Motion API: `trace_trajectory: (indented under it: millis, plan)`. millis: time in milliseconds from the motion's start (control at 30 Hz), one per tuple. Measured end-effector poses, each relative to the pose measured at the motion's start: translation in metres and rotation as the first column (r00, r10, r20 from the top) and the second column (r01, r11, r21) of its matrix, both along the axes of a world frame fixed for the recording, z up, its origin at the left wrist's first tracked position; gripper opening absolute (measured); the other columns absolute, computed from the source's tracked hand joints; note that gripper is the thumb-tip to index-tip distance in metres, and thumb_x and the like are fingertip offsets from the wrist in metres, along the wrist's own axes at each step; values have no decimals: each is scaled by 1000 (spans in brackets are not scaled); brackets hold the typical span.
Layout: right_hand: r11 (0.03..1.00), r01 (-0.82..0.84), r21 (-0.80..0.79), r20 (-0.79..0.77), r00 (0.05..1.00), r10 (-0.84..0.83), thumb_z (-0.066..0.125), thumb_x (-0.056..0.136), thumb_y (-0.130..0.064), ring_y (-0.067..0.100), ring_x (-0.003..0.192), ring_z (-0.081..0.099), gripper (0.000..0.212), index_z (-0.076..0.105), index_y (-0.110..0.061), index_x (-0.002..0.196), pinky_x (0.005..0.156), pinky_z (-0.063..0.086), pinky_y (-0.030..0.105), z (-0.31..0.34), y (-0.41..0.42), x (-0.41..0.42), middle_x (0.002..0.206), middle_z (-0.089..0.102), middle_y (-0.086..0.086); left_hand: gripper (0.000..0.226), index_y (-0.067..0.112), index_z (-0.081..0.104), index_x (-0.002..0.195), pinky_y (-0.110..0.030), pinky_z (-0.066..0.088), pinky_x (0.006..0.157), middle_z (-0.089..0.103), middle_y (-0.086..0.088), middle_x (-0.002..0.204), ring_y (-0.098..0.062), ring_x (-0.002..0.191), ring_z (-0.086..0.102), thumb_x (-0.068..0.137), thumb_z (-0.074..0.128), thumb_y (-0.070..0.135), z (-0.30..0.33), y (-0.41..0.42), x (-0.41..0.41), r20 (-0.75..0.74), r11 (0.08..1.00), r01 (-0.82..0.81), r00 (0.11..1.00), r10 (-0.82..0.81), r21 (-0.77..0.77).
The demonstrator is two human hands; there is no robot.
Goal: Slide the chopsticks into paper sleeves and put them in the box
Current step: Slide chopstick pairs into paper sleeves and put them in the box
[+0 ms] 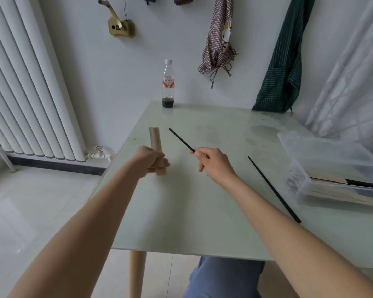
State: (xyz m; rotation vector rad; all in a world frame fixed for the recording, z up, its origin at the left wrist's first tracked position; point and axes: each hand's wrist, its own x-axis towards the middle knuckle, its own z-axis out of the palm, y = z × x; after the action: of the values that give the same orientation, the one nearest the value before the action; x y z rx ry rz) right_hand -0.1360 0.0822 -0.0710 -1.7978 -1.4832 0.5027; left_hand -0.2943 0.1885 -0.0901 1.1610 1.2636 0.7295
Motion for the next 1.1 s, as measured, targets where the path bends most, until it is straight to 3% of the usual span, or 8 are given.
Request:
trace_trajectory:
  millis: [167, 267, 367, 500, 667, 867, 1000, 1100]
  plan:
    - [1000, -3, -24, 38, 999, 4, 44, 94, -9, 12, 62, 51, 24, 68, -10, 101, 62, 43, 23, 4, -10, 11, 72, 60, -1, 21, 1, 47, 93, -39, 55, 69, 61, -17, 87, -25, 66, 67, 100, 28, 3, 18, -6, 20, 637, 985, -70, 755, 157, -159]
    - [1000, -6, 11, 111, 994, 5, 49, 95, -16, 3, 58, 46, 22, 70, -9, 95, 48, 34, 10, 7, -17, 18, 73, 60, 2, 28, 4, 48, 95, -44, 56, 71, 61, -17, 100, -34, 80, 66, 104, 23, 13, 25, -8, 24, 802, 972, -12, 562, 201, -236]
    - [999, 31, 25, 159, 987, -35, 47, 96, -18, 5, 57, 45, 24, 70, -10, 94, 47, 33, 15, 9, -20, 25, 71, 58, 1, 31, 5, 49, 95, -46, 45, 91, 56, -18, 120, -37, 118, 55, 105, 21, 17, 27, -9, 28, 845, 963, 13, 483, 229, -269]
    - [998, 56, 33, 179, 982, -61, 47, 96, -18, 14, 64, 50, 25, 71, -10, 94, 50, 34, 15, 10, -22, 28, 70, 58, 1, 31, 5, 49, 97, -46, 46, 88, 54, -20, 126, -37, 121, 53, 105, 22, 16, 28, -13, 32, 854, 963, 40, 473, 217, -267]
    - [997, 69, 39, 160, 984, -74, 47, 96, -18, 19, 71, 54, 25, 71, -10, 95, 52, 38, 21, 12, -24, 26, 70, 58, 1, 26, 3, 47, 97, -44, 57, 61, 54, -26, 115, -38, 96, 64, 104, 24, 12, 31, -21, 39, 881, 978, 60, 449, 152, -199]
    - [993, 93, 67, 143, 984, -102, 48, 96, -19, 18, 73, 55, 25, 71, -12, 95, 58, 40, 24, 16, -25, 26, 71, 59, 1, 11, -6, 45, 100, -35, 47, 93, 57, -19, 113, -32, 123, 51, 99, 34, -5, 36, -29, 50, 828, 991, 40, 555, 83, -126]
    - [992, 104, 67, 161, 980, -114, 49, 95, -21, 19, 78, 58, 24, 72, -14, 94, 67, 44, 28, 18, -26, 26, 66, 57, -3, 13, -4, 51, 89, -34, 50, 93, 63, -13, 90, -26, 94, 64, 98, 43, 3, 32, -32, 57, 791, 995, -13, 607, 84, -95]
    - [990, 122, 67, 170, 977, -132, 49, 95, -20, 22, 82, 60, 24, 72, -15, 93, 70, 49, 32, 20, -27, 25, 63, 56, -6, 16, 3, 56, 82, -27, 58, 76, 68, -6, 67, -16, 69, 70, 96, 51, 10, 26, -33, 60, 751, 995, -66, 653, 102, -78]
